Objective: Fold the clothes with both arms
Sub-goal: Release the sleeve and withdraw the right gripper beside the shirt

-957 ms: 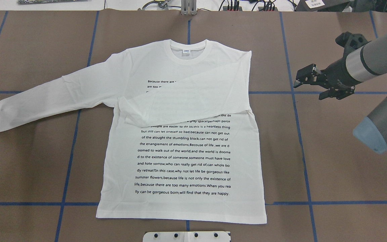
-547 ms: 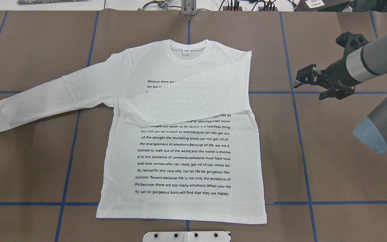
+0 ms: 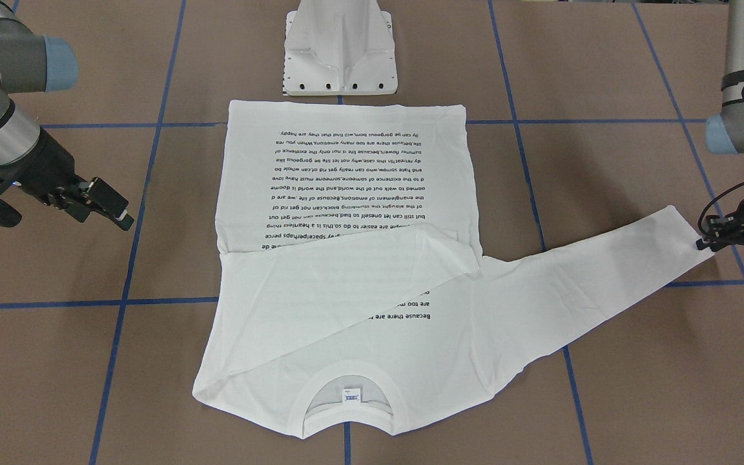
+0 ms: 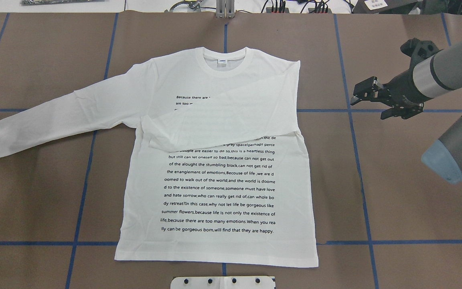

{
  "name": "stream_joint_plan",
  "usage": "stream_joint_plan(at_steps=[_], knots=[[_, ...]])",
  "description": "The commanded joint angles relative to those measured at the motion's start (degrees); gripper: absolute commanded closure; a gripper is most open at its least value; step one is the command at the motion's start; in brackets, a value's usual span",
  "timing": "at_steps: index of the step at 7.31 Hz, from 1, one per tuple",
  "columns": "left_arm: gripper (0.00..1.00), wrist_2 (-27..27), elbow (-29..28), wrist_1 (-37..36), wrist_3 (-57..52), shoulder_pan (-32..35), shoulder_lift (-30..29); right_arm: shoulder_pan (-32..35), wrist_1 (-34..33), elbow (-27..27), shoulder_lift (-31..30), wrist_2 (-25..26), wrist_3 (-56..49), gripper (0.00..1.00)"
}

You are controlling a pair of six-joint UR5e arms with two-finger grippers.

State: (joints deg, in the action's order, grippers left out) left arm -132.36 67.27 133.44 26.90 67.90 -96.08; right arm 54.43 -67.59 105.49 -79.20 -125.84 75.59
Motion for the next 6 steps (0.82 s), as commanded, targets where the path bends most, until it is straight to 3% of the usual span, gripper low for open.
stream_joint_plan(at_steps=[1, 2, 3, 6], knots=[[0.73, 0.0, -0.04, 0.07, 0.0, -0.05, 0.1, 0.06, 0.0, -0.02, 0.01, -0.02, 0.0, 0.01], [0.93, 0.0, 0.05, 0.07, 0.0, 0.04, 0.19, 0.06, 0.0, -0.02, 0.01, -0.1, 0.0, 0.01], [1.0, 0.0, 0.14, 0.07, 0.0, 0.04, 0.19, 0.06, 0.0, -0.02, 0.01, -0.1, 0.0, 0.01], [1.0, -0.79, 3.72, -0.19, 0.35, 0.3, 0.19, 0.23, 0.09, 0.07, -0.25, -0.37, 0.0, 0.01]])
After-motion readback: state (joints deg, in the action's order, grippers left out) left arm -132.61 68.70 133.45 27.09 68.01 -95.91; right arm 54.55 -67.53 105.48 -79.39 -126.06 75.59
